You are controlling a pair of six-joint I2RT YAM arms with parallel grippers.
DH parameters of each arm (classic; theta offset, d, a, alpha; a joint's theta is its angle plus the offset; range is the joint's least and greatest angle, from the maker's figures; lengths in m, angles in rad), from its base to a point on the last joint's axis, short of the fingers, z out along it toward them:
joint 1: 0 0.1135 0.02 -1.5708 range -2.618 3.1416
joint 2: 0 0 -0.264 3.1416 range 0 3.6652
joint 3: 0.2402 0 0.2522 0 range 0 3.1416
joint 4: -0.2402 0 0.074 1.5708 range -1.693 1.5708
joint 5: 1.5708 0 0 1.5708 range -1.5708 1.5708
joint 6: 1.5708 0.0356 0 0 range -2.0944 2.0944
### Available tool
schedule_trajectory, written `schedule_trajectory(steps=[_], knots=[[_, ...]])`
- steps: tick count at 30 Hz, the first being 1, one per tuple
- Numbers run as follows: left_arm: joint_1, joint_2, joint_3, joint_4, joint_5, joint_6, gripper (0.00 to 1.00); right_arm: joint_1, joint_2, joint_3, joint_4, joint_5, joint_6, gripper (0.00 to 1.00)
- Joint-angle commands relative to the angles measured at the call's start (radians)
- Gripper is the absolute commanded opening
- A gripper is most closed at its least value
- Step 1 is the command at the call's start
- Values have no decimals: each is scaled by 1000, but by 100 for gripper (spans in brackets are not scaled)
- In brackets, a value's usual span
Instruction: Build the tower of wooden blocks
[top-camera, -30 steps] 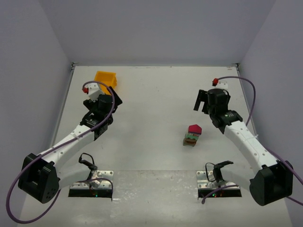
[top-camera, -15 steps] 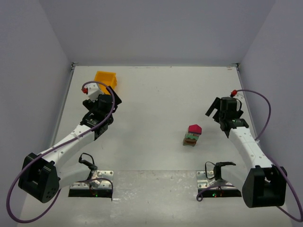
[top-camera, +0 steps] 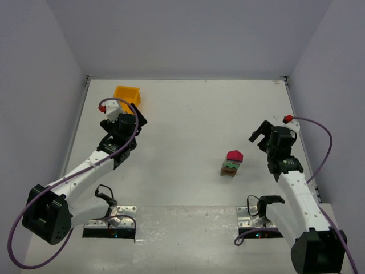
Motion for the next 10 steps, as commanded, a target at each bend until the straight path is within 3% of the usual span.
schedule_trajectory(steps=[1,10], knots=[[-11,1,7,55,21,10,100,-2,-45,-27,68,29,44,99],[-11,3,5,61,26,12,100,-3,-54,-37,64,31,61,99]])
